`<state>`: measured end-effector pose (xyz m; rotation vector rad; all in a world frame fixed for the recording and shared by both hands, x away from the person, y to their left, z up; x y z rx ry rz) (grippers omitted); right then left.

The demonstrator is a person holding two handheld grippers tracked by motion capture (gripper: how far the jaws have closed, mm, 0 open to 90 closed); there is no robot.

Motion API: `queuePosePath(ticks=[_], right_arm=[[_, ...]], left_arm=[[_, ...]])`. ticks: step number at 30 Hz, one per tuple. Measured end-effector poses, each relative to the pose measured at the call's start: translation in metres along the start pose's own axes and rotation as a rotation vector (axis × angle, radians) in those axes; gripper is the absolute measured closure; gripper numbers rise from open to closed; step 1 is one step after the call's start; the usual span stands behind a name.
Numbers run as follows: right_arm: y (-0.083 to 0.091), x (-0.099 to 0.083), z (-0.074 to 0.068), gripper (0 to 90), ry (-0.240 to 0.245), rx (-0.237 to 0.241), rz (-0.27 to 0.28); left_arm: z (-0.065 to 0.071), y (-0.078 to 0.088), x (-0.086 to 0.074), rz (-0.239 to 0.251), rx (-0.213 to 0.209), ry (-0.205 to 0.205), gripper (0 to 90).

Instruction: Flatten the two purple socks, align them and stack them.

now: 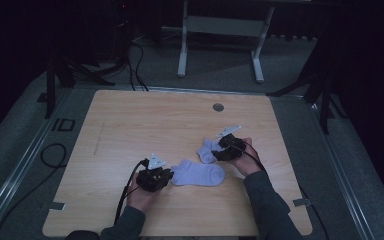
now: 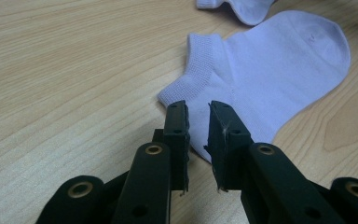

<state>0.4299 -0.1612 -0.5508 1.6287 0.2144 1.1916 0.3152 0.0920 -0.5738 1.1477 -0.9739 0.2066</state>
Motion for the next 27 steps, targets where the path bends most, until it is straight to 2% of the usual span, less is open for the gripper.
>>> queuePosePath(ticks=[5,10,17,18,22,23,27], right_arm=[[-0.006,0.006,-0.005,45.4,0.029,0.044,0.022],[-0.009,0.008,-0.008,47.1,0.059,0.035,0.015],[-0.007,0.003,-0.001,45.8,0.078,-0.013,-0.023],[-0.005,0.0,0.002,46.0,0.071,-0.035,-0.032],[-0.004,-0.004,0.008,46.0,0.063,-0.054,-0.052],[-0.002,-0.009,0.013,46.0,0.053,-0.071,-0.066],[0.0,-0.013,0.017,46.9,0.036,-0.076,-0.07]], left_arm=[[0.0,0.0,0.0,-0.002,-0.001,0.0,76.5],[0.0,0.001,0.0,0.002,-0.001,0.0,76.4],[0.0,0.001,0.0,0.003,-0.002,0.002,76.4],[0.0,0.001,0.0,0.003,-0.003,0.003,76.4],[0.0,0.001,0.001,0.001,-0.004,0.0,76.4],[0.0,0.001,0.001,0.001,-0.004,-0.001,76.4],[0.0,0.001,0.0,-0.001,-0.004,0.0,76.4]])
Point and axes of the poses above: each handheld gripper's, and its own axes: y roughly backward along the jaws, x roughly out of its top, z roughly to its right, the point moved 3 cm from there along -y, roughly forward along the jaws, and after that the axes turned 5 degrees about x, right-handed, at the moved point
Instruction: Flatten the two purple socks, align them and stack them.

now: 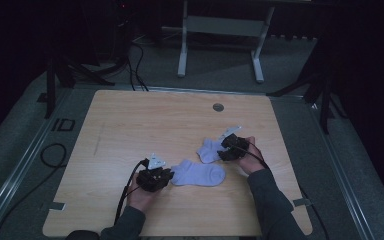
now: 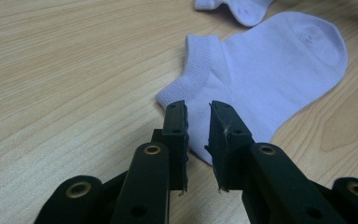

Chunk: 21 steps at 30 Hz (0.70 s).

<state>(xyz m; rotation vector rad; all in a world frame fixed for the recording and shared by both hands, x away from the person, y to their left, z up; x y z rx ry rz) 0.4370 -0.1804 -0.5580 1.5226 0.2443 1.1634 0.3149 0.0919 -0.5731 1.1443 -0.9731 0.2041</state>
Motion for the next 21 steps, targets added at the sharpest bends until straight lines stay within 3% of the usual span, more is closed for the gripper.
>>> queuePosePath(ticks=[1,5,14,17,18,20,21], right_arm=[[0.0,-0.009,0.004,48.2,-0.036,0.026,-0.015],[0.002,-0.017,0.007,48.5,-0.09,0.067,-0.003],[0.01,-0.031,-0.005,46.8,-0.114,0.136,-0.009],[0.012,-0.032,-0.006,47.9,-0.106,0.128,0.005],[0.014,-0.03,-0.003,51.4,-0.11,0.095,0.032],[0.014,-0.029,0.0,53.5,-0.12,0.083,0.042],[0.015,-0.027,0.002,58.8,-0.132,0.07,0.055]], left_arm=[[0.001,0.0,0.0,0.0,-0.001,-0.001,76.4],[0.001,-0.001,0.0,0.001,0.001,-0.003,76.4],[0.001,0.0,0.0,0.005,0.003,-0.003,76.2],[0.001,0.0,0.0,0.005,0.003,-0.003,76.2],[0.001,-0.001,0.0,0.005,0.004,-0.003,76.2],[0.001,-0.001,0.0,0.005,0.004,-0.003,76.2],[0.001,-0.001,0.0,0.005,0.003,-0.004,76.2]])
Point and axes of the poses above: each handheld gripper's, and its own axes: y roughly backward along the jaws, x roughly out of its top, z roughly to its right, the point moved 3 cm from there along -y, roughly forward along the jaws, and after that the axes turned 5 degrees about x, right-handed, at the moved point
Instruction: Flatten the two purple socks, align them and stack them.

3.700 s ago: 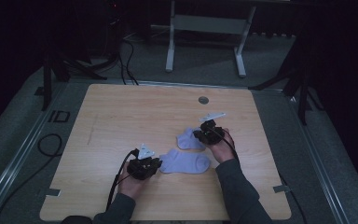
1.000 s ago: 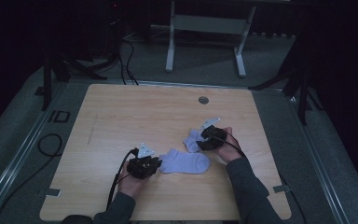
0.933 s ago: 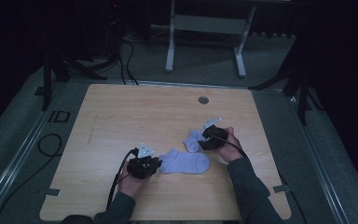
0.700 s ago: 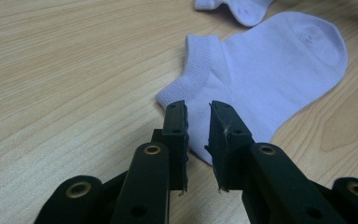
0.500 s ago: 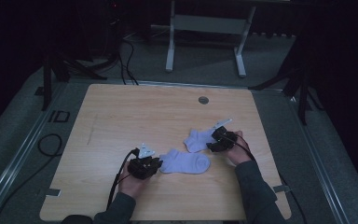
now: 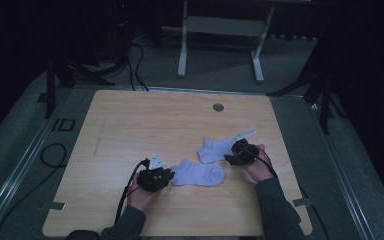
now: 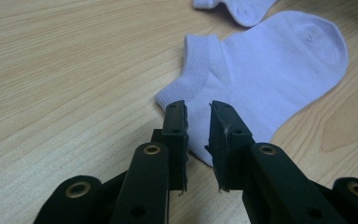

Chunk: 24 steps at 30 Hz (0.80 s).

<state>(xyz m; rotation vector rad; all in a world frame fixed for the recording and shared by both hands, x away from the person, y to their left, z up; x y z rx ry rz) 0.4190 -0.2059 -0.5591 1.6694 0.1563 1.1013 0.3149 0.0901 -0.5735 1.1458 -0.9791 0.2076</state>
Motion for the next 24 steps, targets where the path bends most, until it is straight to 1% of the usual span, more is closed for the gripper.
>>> queuePosePath(ticks=[1,2,3,4,5,6,7,8,9,10,11,12,13,14,15,16,17,20,22,24], right_arm=[[0.001,0.006,0.001,63.2,0.004,0.006,0.027],[0.001,0.006,0.001,63.2,0.004,0.006,0.027],[0.0,0.012,-0.001,61.3,0.031,0.022,0.034],[0.0,0.012,-0.001,61.3,0.031,0.022,0.034],[-0.005,0.019,-0.006,59.1,0.072,0.033,0.028],[-0.005,0.019,-0.006,59.1,0.072,0.033,0.028],[-0.011,0.025,-0.01,58.1,0.118,0.039,0.01],[-0.011,0.025,-0.01,58.1,0.118,0.039,0.01],[-0.018,0.03,-0.013,54.6,0.159,0.031,-0.017],[-0.018,0.03,-0.013,54.6,0.159,0.031,-0.017],[-0.025,0.034,-0.017,49.3,0.2,0.035,-0.042],[-0.025,0.034,-0.017,49.3,0.2,0.035,-0.042],[-0.029,0.035,-0.018,47.9,0.225,0.017,-0.062],[-0.032,0.037,-0.019,47.4,0.235,0.019,-0.062],[-0.034,0.039,-0.02,45.3,0.228,0.03,-0.057],[-0.034,0.039,-0.02,45.3,0.228,0.03,-0.057],[-0.036,0.041,-0.02,42.7,0.212,0.047,-0.05],[-0.038,0.042,-0.022,40.6,0.213,0.054,-0.049],[-0.039,0.044,-0.024,38.6,0.223,0.059,-0.047],[-0.04,0.047,-0.027,38.6,0.237,0.07,-0.044]], left_arm=[[0.0,0.0,0.0,-0.002,-0.001,-0.002,76.2],[0.0,0.0,0.0,-0.002,-0.001,-0.002,76.2],[0.0,-0.001,0.0,-0.004,-0.002,-0.002,76.2],[0.0,-0.001,0.0,-0.004,-0.002,-0.002,76.2],[0.0,0.0,0.0,-0.003,-0.001,-0.004,76.2],[0.0,0.0,0.0,-0.003,-0.001,-0.004,76.2],[0.0,0.0,0.0,0.0,-0.003,-0.002,76.1],[0.0,0.0,0.0,0.0,-0.003,-0.002,75.9],[0.0,0.001,0.0,-0.001,-0.003,-0.001,75.9],[0.0,0.001,0.0,-0.001,-0.003,-0.001,75.9],[-0.001,0.001,0.001,0.002,-0.003,0.0,75.9],[-0.001,0.001,0.001,0.002,-0.003,0.0,75.9],[-0.001,0.001,0.001,0.001,-0.003,-0.001,75.9],[-0.001,0.001,0.001,0.002,-0.003,0.0,75.9],[-0.001,0.001,0.001,0.002,-0.003,0.0,75.9],[-0.001,0.001,0.001,0.002,-0.003,0.0,75.9],[-0.001,0.001,0.001,0.002,-0.004,0.0,75.9],[0.0,0.001,0.001,-0.002,-0.005,-0.003,75.9],[0.0,0.0,0.001,-0.002,-0.004,-0.005,75.9],[0.0,0.0,0.001,-0.004,-0.004,-0.006,75.9]])
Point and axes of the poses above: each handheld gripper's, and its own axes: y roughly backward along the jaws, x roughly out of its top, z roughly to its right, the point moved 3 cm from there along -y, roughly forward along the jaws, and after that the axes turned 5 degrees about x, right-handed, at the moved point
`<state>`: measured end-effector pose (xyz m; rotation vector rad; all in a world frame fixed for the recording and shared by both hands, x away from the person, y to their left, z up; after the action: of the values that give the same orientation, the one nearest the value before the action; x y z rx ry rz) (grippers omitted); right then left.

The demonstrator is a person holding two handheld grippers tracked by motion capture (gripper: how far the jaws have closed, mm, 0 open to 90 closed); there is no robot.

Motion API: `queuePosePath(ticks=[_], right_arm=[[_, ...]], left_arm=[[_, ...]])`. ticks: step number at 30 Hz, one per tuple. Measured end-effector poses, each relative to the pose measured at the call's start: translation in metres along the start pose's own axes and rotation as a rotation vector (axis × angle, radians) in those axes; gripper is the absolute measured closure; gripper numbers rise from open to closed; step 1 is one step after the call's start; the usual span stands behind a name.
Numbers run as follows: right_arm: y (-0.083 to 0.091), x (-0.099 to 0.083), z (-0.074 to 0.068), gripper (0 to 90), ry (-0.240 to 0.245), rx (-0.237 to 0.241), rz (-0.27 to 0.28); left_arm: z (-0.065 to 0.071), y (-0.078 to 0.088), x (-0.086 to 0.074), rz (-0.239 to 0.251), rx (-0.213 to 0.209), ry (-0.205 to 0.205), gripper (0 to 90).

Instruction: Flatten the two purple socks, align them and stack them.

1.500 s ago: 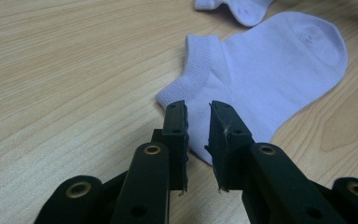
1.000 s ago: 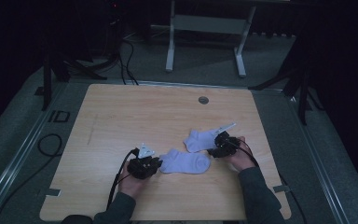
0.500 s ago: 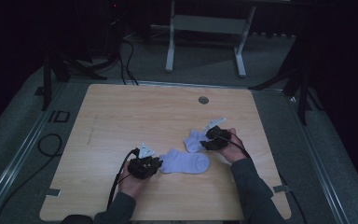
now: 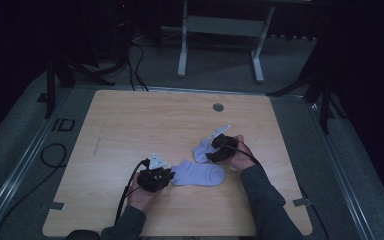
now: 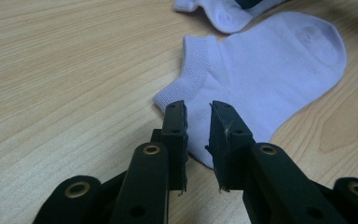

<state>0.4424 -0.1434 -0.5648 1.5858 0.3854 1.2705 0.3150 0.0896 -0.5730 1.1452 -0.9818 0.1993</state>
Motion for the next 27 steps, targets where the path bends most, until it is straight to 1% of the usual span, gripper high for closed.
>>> queuePosePath(ticks=[3,5,6,8,12,16,18,20,21,23,24,27], right_arm=[[-0.002,0.007,-0.005,39.0,0.028,0.017,0.003],[-0.005,0.011,-0.007,41.2,0.041,0.03,0.0],[-0.007,0.011,-0.007,41.3,0.037,0.033,-0.007],[-0.009,0.012,-0.004,41.1,-0.007,0.065,0.004],[-0.012,0.011,0.002,41.3,-0.106,0.107,0.008],[-0.012,0.012,0.004,45.8,-0.128,0.094,-0.003],[-0.011,0.013,0.005,49.7,-0.143,0.082,-0.001],[-0.011,0.012,0.006,55.7,-0.16,0.067,0.005],[-0.011,0.012,0.007,61.2,-0.171,0.059,0.009],[-0.01,0.011,0.008,68.3,-0.182,0.05,0.02],[-0.01,0.01,0.009,71.7,-0.196,0.039,0.025],[-0.01,0.009,0.009,78.0,-0.208,0.019,0.036]], left_arm=[[0.0,0.0,0.0,0.0,0.0,0.0,75.9],[0.0,0.0,0.0,0.002,-0.002,0.002,75.9],[0.0,0.001,0.0,0.003,-0.002,0.003,75.9],[-0.001,0.001,0.0,0.006,0.0,0.003,75.9],[-0.001,0.001,0.0,0.007,-0.002,0.004,75.9],[0.0,0.001,0.0,0.005,-0.002,0.003,75.8],[0.0,0.001,0.0,0.004,-0.002,0.001,75.8],[0.0,0.001,0.0,0.004,-0.002,0.001,75.8],[0.0,0.001,0.0,0.004,-0.002,0.002,75.8],[0.0,0.001,0.0,0.004,-0.001,0.001,75.9],[0.0,0.001,0.0,0.006,-0.001,0.003,75.9],[0.0,0.001,0.0,0.002,-0.002,0.003,75.8]])
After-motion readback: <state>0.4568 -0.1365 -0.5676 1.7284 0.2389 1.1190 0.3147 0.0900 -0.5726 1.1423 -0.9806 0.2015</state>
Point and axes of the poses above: each handheld gripper's, and its own axes: y roughly backward along the jaws, x roughly out of its top, z roughly to its right, the point moved 3 cm from there along -y, roughly forward along the jaws, and after that the axes turned 5 degrees about x, right-handed, at the moved point
